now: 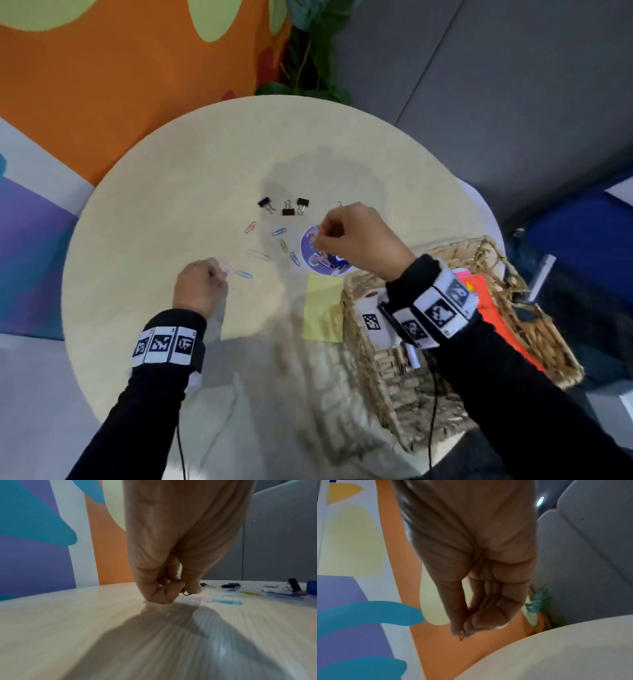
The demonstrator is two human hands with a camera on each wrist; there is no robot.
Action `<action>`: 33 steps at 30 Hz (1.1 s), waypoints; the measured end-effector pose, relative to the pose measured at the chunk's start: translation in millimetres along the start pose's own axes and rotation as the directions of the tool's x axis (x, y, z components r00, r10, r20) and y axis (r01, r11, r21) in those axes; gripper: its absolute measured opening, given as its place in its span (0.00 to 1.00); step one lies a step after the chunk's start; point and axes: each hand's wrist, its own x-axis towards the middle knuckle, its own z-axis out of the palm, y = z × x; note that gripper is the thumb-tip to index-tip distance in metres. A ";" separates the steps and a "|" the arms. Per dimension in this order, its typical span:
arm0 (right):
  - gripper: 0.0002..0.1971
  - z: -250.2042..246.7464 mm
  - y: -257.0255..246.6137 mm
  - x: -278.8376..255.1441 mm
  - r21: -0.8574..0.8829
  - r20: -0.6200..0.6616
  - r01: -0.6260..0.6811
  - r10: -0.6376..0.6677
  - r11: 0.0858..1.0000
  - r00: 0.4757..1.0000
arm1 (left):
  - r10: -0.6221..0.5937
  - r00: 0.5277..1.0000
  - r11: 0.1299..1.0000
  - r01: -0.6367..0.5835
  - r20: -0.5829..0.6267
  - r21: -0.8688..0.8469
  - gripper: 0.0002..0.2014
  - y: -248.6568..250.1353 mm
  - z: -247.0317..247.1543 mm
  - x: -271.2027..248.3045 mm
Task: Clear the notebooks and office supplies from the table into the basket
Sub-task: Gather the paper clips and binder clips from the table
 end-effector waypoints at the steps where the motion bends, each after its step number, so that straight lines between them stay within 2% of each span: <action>1: 0.04 -11.3 16.6 -16.3 0.006 0.001 -0.040 0.040 0.999 0.999 | 0.013 1.000 1.000 -0.013 0.002 0.010 0.06 4.9 -4.5 -1.9; 5: 0.06 -9.5 85.7 -48.4 -0.158 0.078 -0.182 0.196 0.971 0.978 | 0.124 0.992 0.992 -0.124 0.012 0.002 0.06 37.6 -25.4 -15.1; 8: 0.07 21.9 121.5 -44.4 -0.313 0.211 -0.203 0.276 0.928 0.938 | 0.243 0.970 0.969 -0.242 0.026 -0.041 0.05 77.7 -39.6 -38.9; 11: 0.11 52.9 141.0 -31.2 -0.405 0.231 -0.223 0.335 0.887 0.913 | 0.375 0.925 0.925 -0.371 0.052 -0.077 0.05 125.7 -48.8 -72.6; 15: 0.17 61.5 144.7 -25.4 -0.454 0.239 -0.215 0.351 0.865 0.906 | 0.474 0.860 0.879 -0.474 0.188 -0.052 0.05 174.1 -32.9 -107.4; 18: 0.20 39.7 150.3 -30.9 -0.371 0.206 -0.217 0.308 0.903 0.929 | 0.513 0.793 0.833 -0.552 0.329 0.031 0.05 199.7 3.9 -119.8; 20: 0.10 16.8 157.4 -42.0 -0.246 0.129 -0.254 0.291 0.935 0.948 | 0.494 0.751 0.791 -0.597 0.438 0.131 0.02 215.0 37.2 -123.0; 21: 0.08 5.8 161.8 -48.7 -0.186 0.080 -0.261 0.280 0.947 0.957 | 0.469 0.736 0.762 -0.617 0.489 0.196 0.04 221.3 52.9 -124.0; 23: 0.09 -13.0 168.0 -64.6 -0.101 0.007 -0.247 0.249 0.964 0.969 | 0.430 0.696 0.689 -0.665 0.575 0.289 0.10 231.8 77.0 -123.0; 28: 0.09 -31.7 185.3 -90.7 0.022 -0.061 -0.235 0.236 0.972 0.970 | 0.214 0.605 0.543 -0.726 0.767 0.422 0.11 250.5 109.6 -120.3; 30: 0.09 -32.5 192.9 -93.8 0.067 -0.057 -0.233 0.237 0.970 0.970 | 0.093 0.608 0.493 -0.716 0.789 0.494 0.12 249.7 122.0 -116.2; 31: 0.09 -31.6 195.8 -94.3 0.073 -0.055 -0.233 0.237 0.970 0.970 | 0.086 0.619 0.449 -0.724 0.780 0.524 0.12 250.0 118.0 -118.8; 33: 0.11 -28.5 199.9 -94.8 0.056 -0.054 -0.233 0.236 0.971 0.970 | 0.116 0.633 0.503 -0.702 0.766 0.504 0.14 246.5 129.3 -112.2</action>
